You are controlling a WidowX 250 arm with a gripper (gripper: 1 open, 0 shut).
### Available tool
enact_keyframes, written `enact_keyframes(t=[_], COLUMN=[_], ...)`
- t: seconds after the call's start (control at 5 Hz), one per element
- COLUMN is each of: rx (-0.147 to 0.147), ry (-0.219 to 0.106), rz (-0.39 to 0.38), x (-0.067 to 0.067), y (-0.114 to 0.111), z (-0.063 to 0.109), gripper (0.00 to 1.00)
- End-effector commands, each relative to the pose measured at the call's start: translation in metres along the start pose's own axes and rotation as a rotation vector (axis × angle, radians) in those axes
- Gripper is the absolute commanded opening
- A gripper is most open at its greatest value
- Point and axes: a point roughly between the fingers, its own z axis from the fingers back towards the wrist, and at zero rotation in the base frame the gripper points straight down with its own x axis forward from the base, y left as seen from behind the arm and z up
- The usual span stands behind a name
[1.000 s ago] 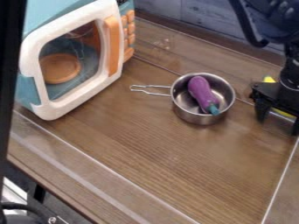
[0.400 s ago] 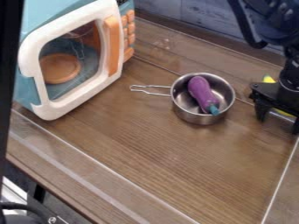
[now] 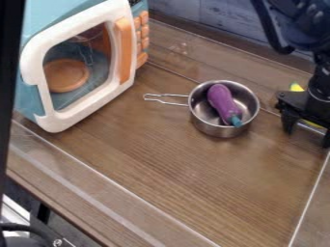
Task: Put the banana in the silver pot
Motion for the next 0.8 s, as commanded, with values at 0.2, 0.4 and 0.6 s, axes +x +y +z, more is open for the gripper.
enact_keyframes(t=[0.2, 0.4, 0.6], rx=[-0.006, -0.004, -0.002], ry=[-0.03, -0.037, -0.043], rz=[0.016, 0.025, 0.033], x=[0.0026, 0.0028, 0.0033], y=[-0.0036, -0.0024, -0.0014], z=[0.0065, 0.0066, 0.0068], gripper=[1.0, 1.0, 1.0])
